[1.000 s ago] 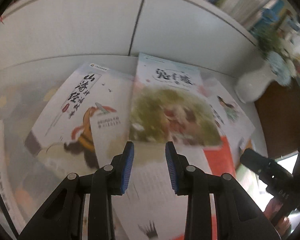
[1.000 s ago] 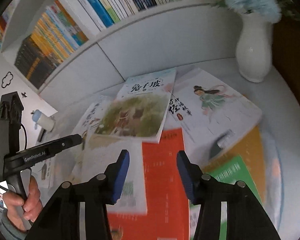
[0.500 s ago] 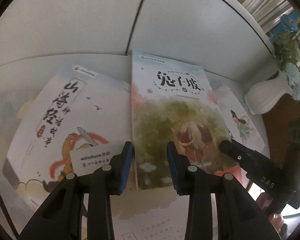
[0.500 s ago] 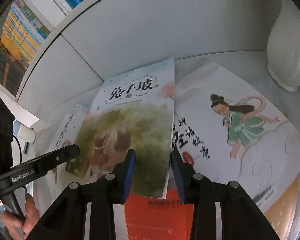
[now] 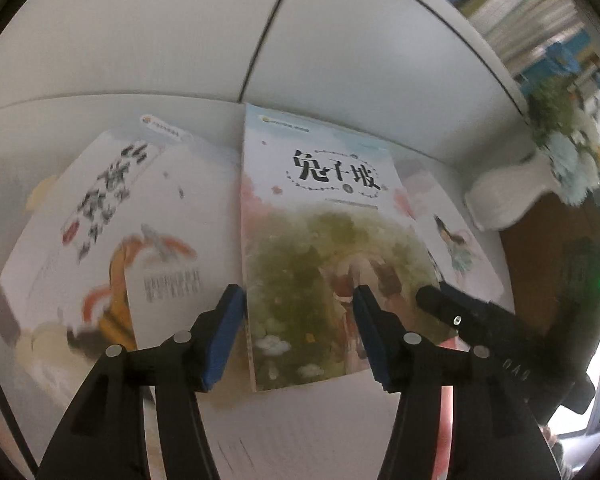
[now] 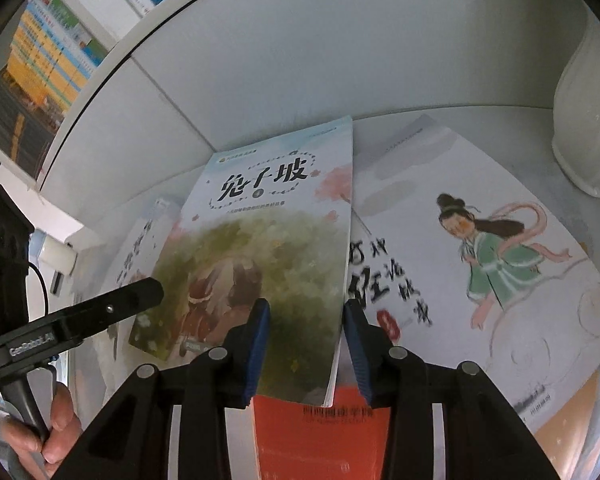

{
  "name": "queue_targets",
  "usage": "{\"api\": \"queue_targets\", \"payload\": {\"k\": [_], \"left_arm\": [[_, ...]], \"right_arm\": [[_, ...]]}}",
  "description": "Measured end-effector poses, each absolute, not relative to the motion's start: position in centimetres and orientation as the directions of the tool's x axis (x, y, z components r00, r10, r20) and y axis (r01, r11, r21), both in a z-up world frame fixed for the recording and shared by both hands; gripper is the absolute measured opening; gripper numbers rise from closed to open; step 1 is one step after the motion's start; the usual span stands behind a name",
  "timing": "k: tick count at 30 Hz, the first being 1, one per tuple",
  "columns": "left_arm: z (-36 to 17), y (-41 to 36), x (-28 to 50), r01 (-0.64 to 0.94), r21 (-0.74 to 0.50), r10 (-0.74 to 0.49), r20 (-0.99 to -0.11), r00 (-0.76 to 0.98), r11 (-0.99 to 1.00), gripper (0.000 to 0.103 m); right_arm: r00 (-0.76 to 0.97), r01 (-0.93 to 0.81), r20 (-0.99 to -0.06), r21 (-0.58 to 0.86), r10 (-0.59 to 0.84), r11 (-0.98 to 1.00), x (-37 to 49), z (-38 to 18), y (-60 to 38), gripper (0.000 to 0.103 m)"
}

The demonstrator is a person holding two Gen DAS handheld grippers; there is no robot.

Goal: Organize books

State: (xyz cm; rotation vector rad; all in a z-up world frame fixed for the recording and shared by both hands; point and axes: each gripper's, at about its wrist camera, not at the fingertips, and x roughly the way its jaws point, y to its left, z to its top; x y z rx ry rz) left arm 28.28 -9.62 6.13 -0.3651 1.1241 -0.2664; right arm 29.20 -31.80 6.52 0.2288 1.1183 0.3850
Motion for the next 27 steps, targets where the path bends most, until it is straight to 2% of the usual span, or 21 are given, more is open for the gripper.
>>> {"api": "queue_targets", "payload": {"k": [4,9,17,22,24,27], "left_arm": [[6.4,-10.8,23.1,0.062,-0.402,-0.394,-0.835,0.383,0.913,0.053],[5.8,-12.7,14.9,0.129,-0.391,-0.412,-0.853,0.321,0.911,0.053],[4.0,-15.9,5.0,0.239,-0.449,-0.483,-0.869,0.11,0.861,0.053],[3.1,-15.3,2.5,0.155,-0.448,-0.47,-0.868,0.159,0.88,0.053],[3.1,-14.7,2.5,0.099,-0.452,-0.462,-0.866,0.192,0.887,0.047],[2.9,-14.1,2.3,0.064,-0.468,-0.468,-0.85,0.239,0.882,0.046]], "right_arm": [[0.383,-0.202,-0.822,0.371,0.422,0.906,25.5,8.5,-33.4,0.038],[0.361,-0.241,-0.856,0.297,0.37,0.924,17.9,9.3,-35.1,0.038],[0.213,-0.222,-0.913,0.303,0.349,0.927,5.1,7.1,-39.1,0.038],[0.185,-0.205,-0.904,0.347,0.385,0.915,1.0,6.7,-40.7,0.038],[0.206,-0.191,-0.902,0.344,0.38,0.919,0.8,6.8,-41.0,0.038],[0.24,-0.206,-0.889,0.346,0.39,0.915,1.1,6.8,-40.8,0.038]]}}
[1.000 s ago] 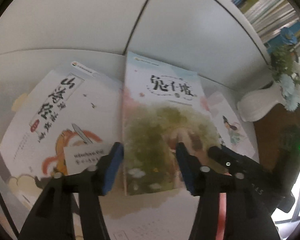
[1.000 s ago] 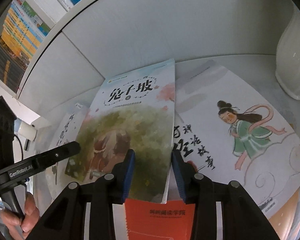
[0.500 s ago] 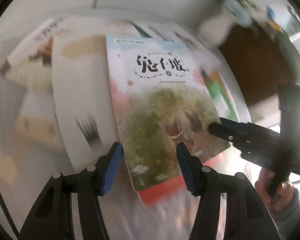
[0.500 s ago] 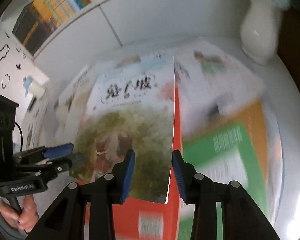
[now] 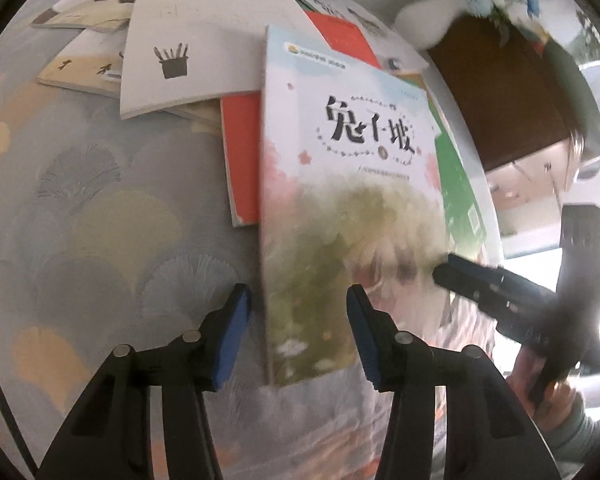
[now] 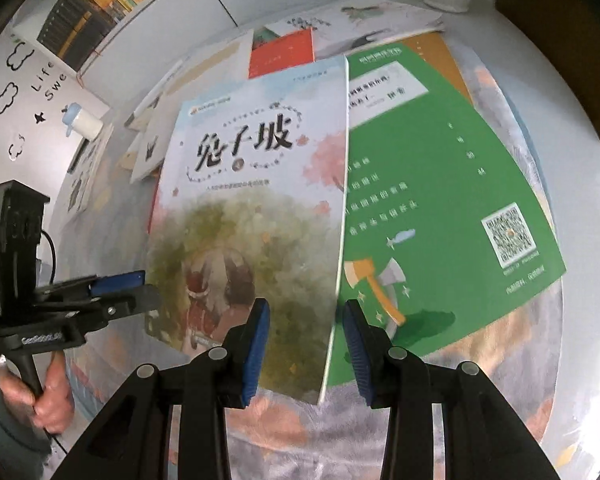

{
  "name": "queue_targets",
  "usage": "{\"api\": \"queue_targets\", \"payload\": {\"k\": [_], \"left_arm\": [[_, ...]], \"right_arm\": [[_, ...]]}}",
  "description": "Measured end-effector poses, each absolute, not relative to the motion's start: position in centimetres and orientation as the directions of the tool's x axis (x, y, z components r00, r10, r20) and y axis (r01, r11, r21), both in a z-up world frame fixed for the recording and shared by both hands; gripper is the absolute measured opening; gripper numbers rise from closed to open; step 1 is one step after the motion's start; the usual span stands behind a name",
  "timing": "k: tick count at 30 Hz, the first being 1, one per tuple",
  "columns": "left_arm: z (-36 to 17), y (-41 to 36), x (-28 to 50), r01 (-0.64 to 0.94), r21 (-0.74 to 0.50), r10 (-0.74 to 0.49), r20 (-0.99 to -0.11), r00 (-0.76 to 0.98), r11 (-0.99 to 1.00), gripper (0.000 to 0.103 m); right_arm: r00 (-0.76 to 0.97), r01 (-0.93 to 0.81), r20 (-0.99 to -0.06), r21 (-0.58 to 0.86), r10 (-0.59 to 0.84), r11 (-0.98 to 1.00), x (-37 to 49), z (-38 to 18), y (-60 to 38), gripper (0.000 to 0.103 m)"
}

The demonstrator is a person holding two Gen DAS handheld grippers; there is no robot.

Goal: Organize books

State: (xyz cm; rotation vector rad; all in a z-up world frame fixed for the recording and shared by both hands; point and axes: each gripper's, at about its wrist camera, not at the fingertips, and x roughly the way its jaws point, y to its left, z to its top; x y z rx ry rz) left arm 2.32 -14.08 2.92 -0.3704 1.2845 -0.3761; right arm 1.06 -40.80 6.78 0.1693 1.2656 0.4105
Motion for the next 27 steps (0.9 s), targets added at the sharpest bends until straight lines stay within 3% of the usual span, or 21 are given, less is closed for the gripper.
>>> {"api": "queue_targets", "payload": {"k": [6,12,15,17,19,23,27], "left_arm": [[3.0,-13.4,2.0,-0.003,-0.567,-0.545,-0.793,0.271,0.824,0.047],[6.0,-13.2,1.1,0.034,-0.787,-0.749,-0.571,0.336,0.616,0.047],[4.7,-15.2,2.1,0.009,-0.739,-0.699,-0.634,0.33,0.674,0.046],[3.0,-15.9,2.3,-0.025,-0.694,-0.653,-0.69,0.312,0.72,0.024],[1.9,-16.0,2.1,-0.054,-0.669,-0.627,-0.718,0.302,0.741,0.012],[2.0,-16.4,2.1,-0.08,-0.705,-0.651,-0.687,0.324,0.704,0.011],[2.9,-16.1,3.2,-0.097,-0.853,-0.8,-0.516,0.306,0.513,0.011]], "right_arm": [[0.25,-0.218,-0.866,0.385,0.433,0.897,0.7,6.4,-40.8,0.038],[0.247,-0.222,-0.856,0.406,0.454,0.886,0.7,6.3,-41.8,0.039],[0.238,-0.203,-0.842,0.445,0.485,0.872,0.8,6.1,-42.3,0.04],[0.238,-0.197,-0.838,0.454,0.492,0.869,0.8,6.1,-42.3,0.041],[0.243,-0.204,-0.839,0.447,0.487,0.871,0.6,6.2,-42.3,0.042],[0.241,-0.218,-0.848,0.428,0.473,0.877,0.5,6.4,-41.9,0.042],[0.177,-0.157,-0.825,0.514,0.536,0.843,1.1,6.0,-43.1,0.046]]}}
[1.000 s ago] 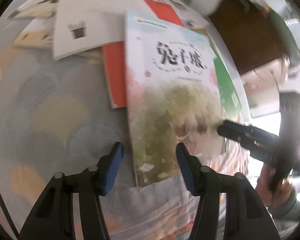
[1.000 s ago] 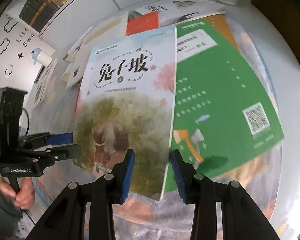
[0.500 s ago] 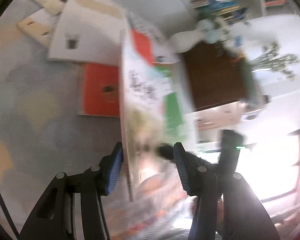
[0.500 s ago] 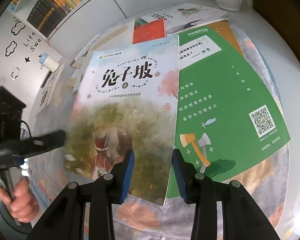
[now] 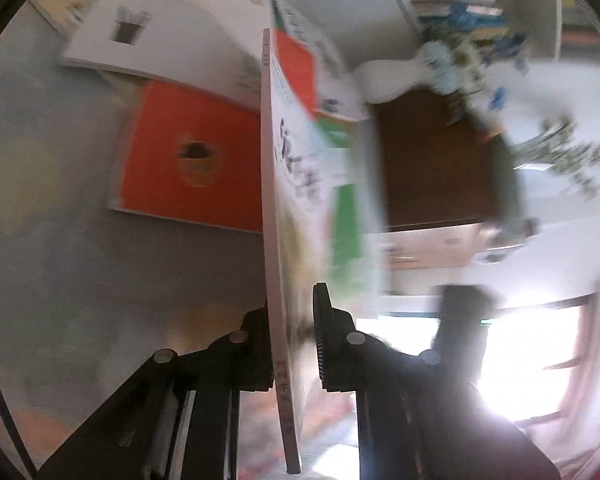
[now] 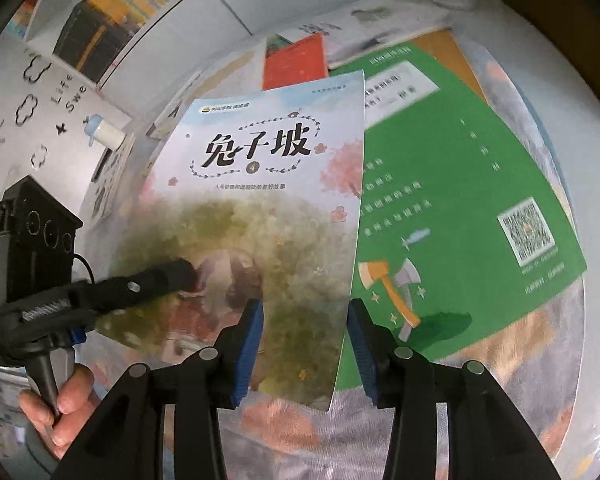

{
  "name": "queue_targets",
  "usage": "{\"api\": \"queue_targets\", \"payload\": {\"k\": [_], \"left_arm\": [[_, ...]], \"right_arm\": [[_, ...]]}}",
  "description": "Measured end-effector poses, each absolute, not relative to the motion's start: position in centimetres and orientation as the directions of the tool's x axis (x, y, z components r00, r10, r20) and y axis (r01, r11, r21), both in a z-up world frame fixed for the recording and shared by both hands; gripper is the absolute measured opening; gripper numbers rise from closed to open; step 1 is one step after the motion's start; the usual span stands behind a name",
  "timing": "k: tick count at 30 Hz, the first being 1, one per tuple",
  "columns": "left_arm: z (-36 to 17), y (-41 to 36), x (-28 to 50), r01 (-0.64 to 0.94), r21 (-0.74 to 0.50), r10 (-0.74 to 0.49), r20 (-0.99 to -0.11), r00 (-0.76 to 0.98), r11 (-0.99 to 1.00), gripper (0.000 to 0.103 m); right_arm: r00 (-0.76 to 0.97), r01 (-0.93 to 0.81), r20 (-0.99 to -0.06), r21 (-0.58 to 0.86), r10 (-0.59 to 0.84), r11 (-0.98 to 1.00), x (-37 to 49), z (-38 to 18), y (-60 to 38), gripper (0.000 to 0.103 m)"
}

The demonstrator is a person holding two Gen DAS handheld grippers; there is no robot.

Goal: Organize books

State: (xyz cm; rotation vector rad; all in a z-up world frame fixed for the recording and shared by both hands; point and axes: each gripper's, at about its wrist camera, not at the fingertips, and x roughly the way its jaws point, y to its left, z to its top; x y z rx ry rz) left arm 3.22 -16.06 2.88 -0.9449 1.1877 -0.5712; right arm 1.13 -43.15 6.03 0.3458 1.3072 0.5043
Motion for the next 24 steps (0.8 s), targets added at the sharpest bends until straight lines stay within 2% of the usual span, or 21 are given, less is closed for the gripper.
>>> {"api": "queue_targets", "payload": {"k": [2,6,10,13,15,17,18,20,24], "left_arm": [[3.6,-16.0,3.6,-0.092,-0.875,-0.821,-0.479,0.31,0.475,0.011],[3.4,-16.2,4.0,-0.114,-0.906,-0.856,-0.422,0.298,0.407,0.011],[2.6,-15.8,3.6,-0.15,-0.933,-0.889,-0.358,0.286,0.327,0.011],[2.2,-15.8,3.2,-0.168,-0.933,-0.894,-0.354,0.275,0.318,0.011],[2.4,-15.8,3.0,-0.15,-0.902,-0.864,-0.43,0.263,0.404,0.011],[3.0,-16.2,2.7,-0.097,-0.83,-0.798,-0.555,0.234,0.549,0.011],[3.6,-16.8,2.5,-0.053,-0.772,-0.746,-0.627,0.224,0.633,0.011],[4.4,-18.1,2.5,0.018,-0.695,-0.682,-0.7,0.21,0.719,0.013],[5.6,-19.7,2.0,0.115,-0.582,-0.593,-0.779,0.203,0.805,0.016]], "right_arm": [[0.139,-0.066,-0.755,0.638,0.64,0.767,1.2,5.3,-45.0,0.06],[0.123,0.055,-0.636,0.77,0.761,0.635,1.1,3.7,-47.2,0.061],[0.136,0.167,-0.479,0.874,0.867,0.457,1.0,1.8,-47.9,0.064],[0.151,0.202,-0.408,0.905,0.9,0.376,1.3,1.3,-47.1,0.064],[0.175,0.156,-0.43,0.901,0.886,0.406,1.2,2.1,-46.7,0.051],[0.19,0.088,-0.514,0.858,0.837,0.506,1.3,3.3,-46.0,0.034],[0.2,0.052,-0.546,0.835,0.814,0.547,1.2,4.0,-45.8,0.031],[0.218,-0.064,-0.646,0.738,0.731,0.671,1.0,6.0,-44.4,0.027],[0.265,-0.291,-0.787,0.485,0.557,0.825,0.2,8.6,-40.7,0.026]]}}
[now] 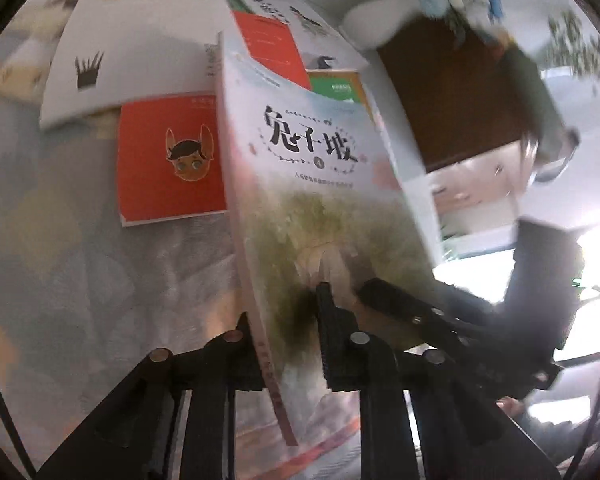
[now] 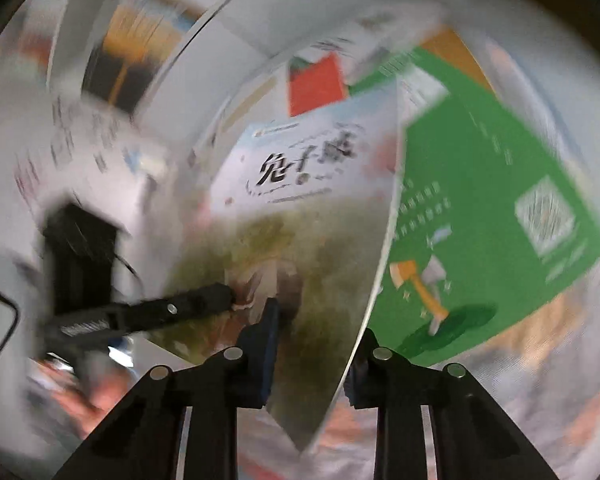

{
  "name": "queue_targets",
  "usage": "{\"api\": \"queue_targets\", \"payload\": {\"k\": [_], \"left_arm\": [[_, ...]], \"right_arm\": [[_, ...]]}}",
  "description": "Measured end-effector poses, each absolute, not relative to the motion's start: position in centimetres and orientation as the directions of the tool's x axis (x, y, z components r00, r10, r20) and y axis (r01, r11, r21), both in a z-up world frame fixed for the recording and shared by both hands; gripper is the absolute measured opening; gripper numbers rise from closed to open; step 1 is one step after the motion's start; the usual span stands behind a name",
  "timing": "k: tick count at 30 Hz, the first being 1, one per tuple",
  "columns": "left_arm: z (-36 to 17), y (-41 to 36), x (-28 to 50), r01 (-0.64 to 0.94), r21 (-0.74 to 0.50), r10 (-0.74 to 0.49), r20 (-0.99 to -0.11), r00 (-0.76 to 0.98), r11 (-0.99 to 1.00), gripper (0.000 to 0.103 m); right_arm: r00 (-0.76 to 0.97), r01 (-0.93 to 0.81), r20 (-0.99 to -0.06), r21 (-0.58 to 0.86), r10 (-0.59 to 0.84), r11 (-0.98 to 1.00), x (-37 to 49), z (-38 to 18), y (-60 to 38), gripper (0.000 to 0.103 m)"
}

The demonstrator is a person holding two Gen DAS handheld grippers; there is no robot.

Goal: Organize books

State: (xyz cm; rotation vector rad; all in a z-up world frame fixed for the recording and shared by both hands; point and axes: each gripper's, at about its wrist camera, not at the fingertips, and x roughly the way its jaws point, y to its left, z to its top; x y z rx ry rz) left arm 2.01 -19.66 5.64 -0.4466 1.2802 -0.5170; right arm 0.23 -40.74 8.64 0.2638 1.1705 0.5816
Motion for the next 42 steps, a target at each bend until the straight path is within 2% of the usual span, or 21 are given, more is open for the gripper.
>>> {"api": "queue_targets", "payload": {"k": [7,11,15,26,35,42], "left_arm": [[8.3,-17.3,0.3,0.17,-0.561,-0.586,-0.774,0.239,0.81,0.02],[10.3,-14.8,-0.5,0.208,-0.554,-0.591,-0.764,0.258,0.806,0.023],[12.4,-11.4,-1.0,0.22,-0.533,-0.577,-0.757,0.307,0.817,0.024],[14.5,5.7,-1.5,0.099,-0.476,-0.464,-0.757,0.46,0.874,0.025],[13.3,18.9,0.4,-0.021,-0.462,-0.379,-0.75,0.542,0.886,0.025],[10.2,24.1,4.0,-0.083,-0.463,-0.354,-0.769,0.533,0.882,0.026]], "right_arm": [[0.394,-0.5,-0.814,0.199,0.427,0.842,-3.6,12.9,-35.9,0.026],[0.448,-0.529,-0.801,0.122,0.399,0.84,-5.1,15.0,-34.1,0.026],[0.469,-0.534,-0.783,0.118,0.409,0.838,-5.6,16.7,-31.8,0.026],[0.46,-0.633,-0.733,0.125,0.502,0.764,-4.2,19.0,-14.3,0.028],[0.425,-0.695,-0.698,0.156,0.577,0.702,-0.7,17.1,-0.2,0.028],[0.362,-0.671,-0.724,0.234,0.587,0.703,4.0,14.5,6.7,0.028]]}}
